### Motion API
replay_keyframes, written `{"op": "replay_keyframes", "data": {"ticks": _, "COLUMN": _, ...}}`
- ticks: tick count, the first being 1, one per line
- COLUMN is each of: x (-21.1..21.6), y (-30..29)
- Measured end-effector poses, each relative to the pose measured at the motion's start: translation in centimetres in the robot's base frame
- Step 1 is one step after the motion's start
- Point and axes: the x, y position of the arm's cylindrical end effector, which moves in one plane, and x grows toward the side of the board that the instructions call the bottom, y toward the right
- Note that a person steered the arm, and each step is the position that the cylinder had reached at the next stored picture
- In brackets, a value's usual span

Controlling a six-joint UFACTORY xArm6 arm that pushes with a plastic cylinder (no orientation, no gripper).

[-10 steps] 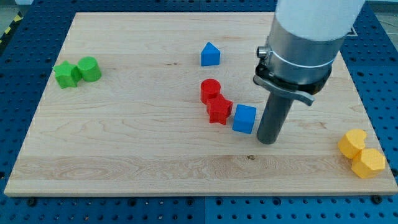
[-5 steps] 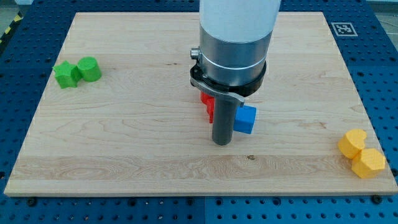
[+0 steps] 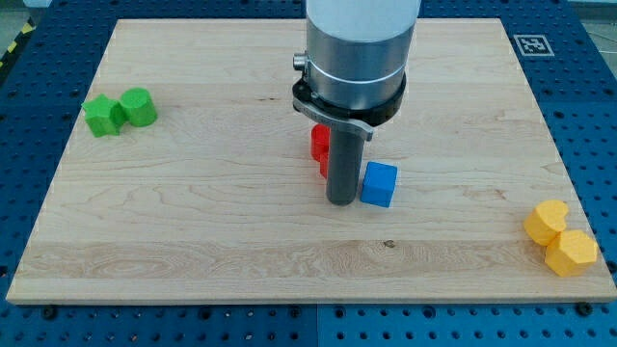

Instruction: Push red star along with red circle below to the blue triangle

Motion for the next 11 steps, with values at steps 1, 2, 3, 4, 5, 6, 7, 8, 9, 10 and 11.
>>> {"op": "replay_keyframes", "data": {"ticks": 1, "x": -0.3, "y": 0.0}}
{"op": "replay_keyframes", "data": {"ticks": 2, "x": -0.9, "y": -0.8}}
{"op": "replay_keyframes", "data": {"ticks": 3, "x": -1.9, "y": -2.2}}
{"op": "replay_keyframes", "data": {"ticks": 4, "x": -2.8, "y": -2.6}}
{"op": "replay_keyframes", "data": {"ticks": 5, "x": -0.9, "y": -1.4}}
{"op": "replay_keyframes", "data": {"ticks": 6, "x": 1.6, "y": -0.9}}
{"op": "replay_keyframes", "data": {"ticks": 7, "x": 0.8, "y": -1.0}}
{"op": "replay_keyframes", "data": {"ticks": 8, "x": -0.8, "y": -1.0}}
{"op": "replay_keyframes", "data": {"ticks": 9, "x": -1.2, "y": -1.0}}
{"op": "replay_keyframes", "data": {"ticks": 10, "x": -2.5, "y": -1.0}}
{"op": "replay_keyframes", "data": {"ticks": 11, "x": -3.3, "y": -1.0}}
